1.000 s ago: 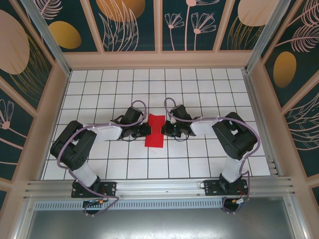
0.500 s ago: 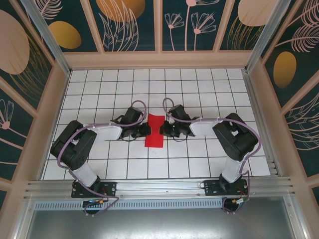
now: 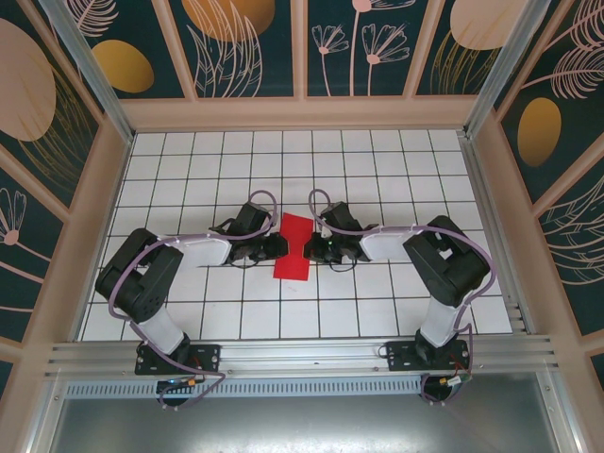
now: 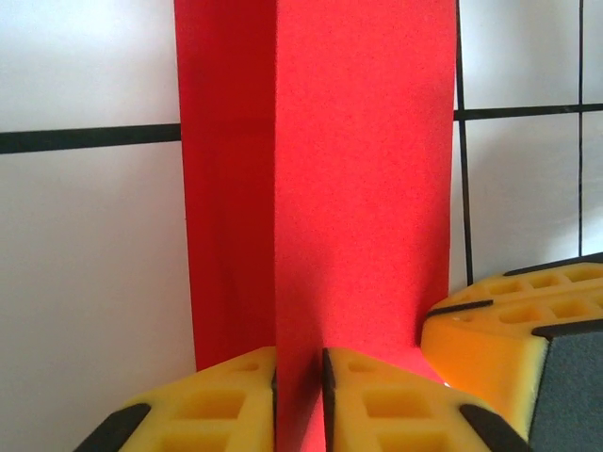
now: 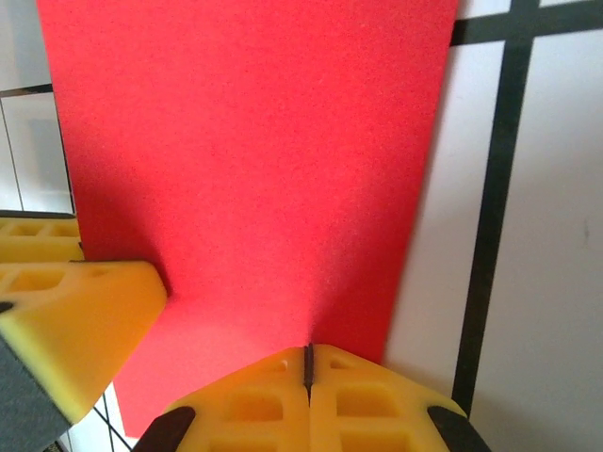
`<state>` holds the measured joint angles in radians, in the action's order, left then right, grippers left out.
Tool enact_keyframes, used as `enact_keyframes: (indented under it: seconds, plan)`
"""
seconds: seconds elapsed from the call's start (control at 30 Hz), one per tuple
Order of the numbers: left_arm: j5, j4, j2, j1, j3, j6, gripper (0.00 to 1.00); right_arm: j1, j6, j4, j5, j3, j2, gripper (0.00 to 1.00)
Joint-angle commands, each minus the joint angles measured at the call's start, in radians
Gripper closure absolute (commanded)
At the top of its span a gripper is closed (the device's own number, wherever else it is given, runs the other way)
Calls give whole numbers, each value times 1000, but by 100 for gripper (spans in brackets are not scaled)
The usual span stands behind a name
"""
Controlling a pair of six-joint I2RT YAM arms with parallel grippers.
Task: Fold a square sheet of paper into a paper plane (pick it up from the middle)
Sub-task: Fold the triangle a second time at the center of the table.
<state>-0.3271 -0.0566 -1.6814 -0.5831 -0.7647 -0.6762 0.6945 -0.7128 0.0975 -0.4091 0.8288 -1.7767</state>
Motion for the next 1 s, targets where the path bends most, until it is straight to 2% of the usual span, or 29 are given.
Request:
enact_keyframes:
  seconds: [0.0, 0.13, 0.3, 0.47, 0.73, 0.97]
  plan:
    - [-31, -18, 32, 9, 13, -17, 74, 20, 14, -31, 26, 23, -28, 98]
    - [-76, -48, 65, 10, 57, -44, 67, 30, -4, -14, 41, 6, -54, 97]
    - [-198, -166, 122, 10, 159, -116, 62, 33, -14, -16, 45, 3, -59, 98]
    - [-251, -239, 166, 10, 239, -156, 64, 33, -13, -24, 46, 6, -58, 98]
    - [-299, -293, 201, 10, 248, -172, 72, 32, -10, -41, 52, 14, -53, 98]
    - [-321, -342, 162, 10, 204, -178, 70, 33, -11, -54, 55, 15, -50, 98]
